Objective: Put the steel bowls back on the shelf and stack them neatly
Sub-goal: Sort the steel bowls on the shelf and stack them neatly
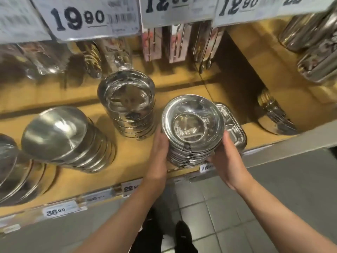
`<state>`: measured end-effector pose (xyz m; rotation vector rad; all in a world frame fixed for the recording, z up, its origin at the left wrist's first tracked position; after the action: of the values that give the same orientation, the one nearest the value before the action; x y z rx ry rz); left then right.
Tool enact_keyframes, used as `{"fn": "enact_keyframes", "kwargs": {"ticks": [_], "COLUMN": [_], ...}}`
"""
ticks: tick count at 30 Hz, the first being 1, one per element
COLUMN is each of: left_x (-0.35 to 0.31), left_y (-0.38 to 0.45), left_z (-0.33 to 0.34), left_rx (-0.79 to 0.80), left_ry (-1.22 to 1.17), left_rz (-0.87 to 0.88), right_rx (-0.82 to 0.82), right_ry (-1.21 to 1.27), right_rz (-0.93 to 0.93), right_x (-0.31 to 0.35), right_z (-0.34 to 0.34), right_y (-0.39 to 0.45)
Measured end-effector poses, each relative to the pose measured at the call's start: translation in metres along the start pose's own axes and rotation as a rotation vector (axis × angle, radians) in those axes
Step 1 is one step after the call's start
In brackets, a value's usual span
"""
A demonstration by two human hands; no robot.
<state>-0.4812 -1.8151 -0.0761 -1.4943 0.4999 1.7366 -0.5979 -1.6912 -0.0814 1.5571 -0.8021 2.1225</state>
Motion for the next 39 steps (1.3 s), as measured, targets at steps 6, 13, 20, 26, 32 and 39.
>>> {"fn": "enact_keyframes", "kwargs": {"ticks": [6,13,20,26,32,39], "left_x": [0.013,0.005,0.011,0.011,0.008,-0.003], "left_y": [0.005,0.016,0.009,0.005,-0.025,-0.105], "left_z": [0.002,0.003,0.000,0.003,-0.017,-0.060], "left_rx": [-0.053,-0.101,-0.225,-0.246,-0.344,-0.484], "left_ry": [-0.048,-0.128,-0.038,-0.048,0.061,0.048], "left_rz": [0.004,-0.005,0.038,0.032,-0.067,-0.143], "right_rx": [0.072,0.107,0.149,0.153,0.046,0.028], "right_ry": [-0.010,-0.030,-0.079,-0.018,0.001,-0.085], "right_rz": [0.028,0.009,0.054,0.026,0.089,0.318], "right_x": [-0.004,0.005,0.000,-0.001,-0.004,-0.034], "right_z": [-0.002,0.001,-0.003,-0.002,-0.007,0.015], "right_y": [0.024,0.046,0.035,0.030,0.009,-0.055]}}
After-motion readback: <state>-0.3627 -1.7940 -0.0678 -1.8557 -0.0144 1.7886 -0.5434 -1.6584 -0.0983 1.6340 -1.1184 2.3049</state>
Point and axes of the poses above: each hand's wrist, its own y-axis towards the middle knuckle, its own z-axis out of the palm, x = y × z, the point moved 6 cm from there along y, towards the middle knuckle, and after that the axes turned 1 degree about -z, right-handed, at the moved point
